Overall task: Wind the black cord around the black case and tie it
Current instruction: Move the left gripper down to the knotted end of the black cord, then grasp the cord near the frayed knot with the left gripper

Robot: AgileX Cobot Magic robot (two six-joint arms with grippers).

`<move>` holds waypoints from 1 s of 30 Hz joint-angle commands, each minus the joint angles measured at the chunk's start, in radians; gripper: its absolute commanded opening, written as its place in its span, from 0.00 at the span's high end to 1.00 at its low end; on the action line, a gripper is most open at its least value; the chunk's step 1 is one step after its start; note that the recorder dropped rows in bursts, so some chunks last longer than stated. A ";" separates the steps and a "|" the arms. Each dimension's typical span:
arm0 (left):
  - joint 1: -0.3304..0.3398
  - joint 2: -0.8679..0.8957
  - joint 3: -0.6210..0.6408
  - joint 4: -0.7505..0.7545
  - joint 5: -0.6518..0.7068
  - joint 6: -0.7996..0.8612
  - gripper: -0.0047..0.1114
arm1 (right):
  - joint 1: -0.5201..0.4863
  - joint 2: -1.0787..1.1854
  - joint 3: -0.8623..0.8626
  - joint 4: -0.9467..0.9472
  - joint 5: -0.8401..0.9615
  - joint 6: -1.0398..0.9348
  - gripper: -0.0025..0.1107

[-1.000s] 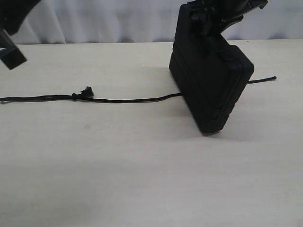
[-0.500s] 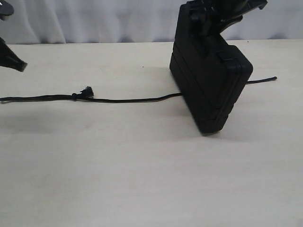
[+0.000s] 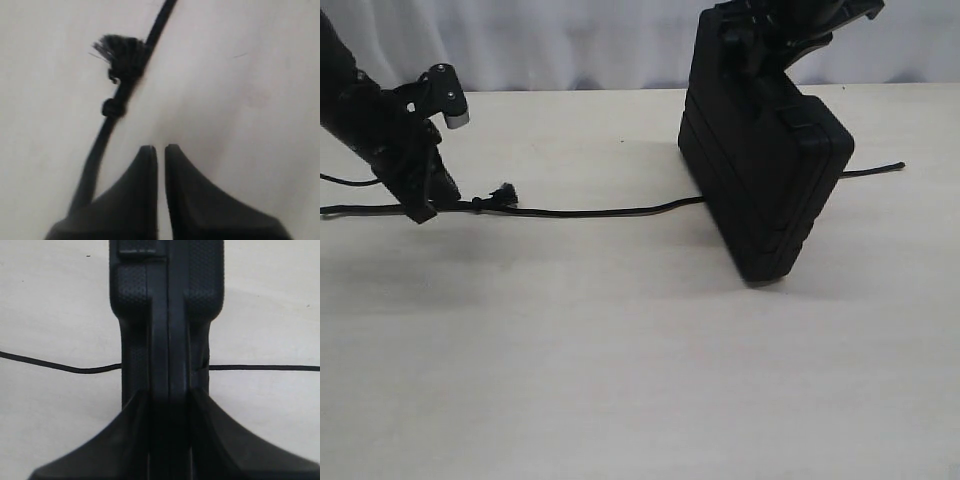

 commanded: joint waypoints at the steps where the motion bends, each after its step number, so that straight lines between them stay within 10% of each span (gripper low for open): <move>1: -0.003 0.026 -0.007 -0.022 -0.055 0.198 0.62 | 0.001 -0.002 -0.001 0.014 -0.004 -0.025 0.94; 6: -0.003 0.080 -0.007 -0.023 -0.082 0.314 0.40 | 0.001 -0.002 -0.001 0.014 -0.004 -0.027 0.94; 25: -0.011 0.214 -0.007 -0.088 -0.216 0.352 0.61 | 0.001 -0.002 -0.001 0.014 -0.004 -0.057 0.94; 30: -0.011 0.216 -0.007 -0.168 -0.142 0.349 0.87 | 0.001 -0.002 -0.001 0.014 -0.004 -0.060 0.94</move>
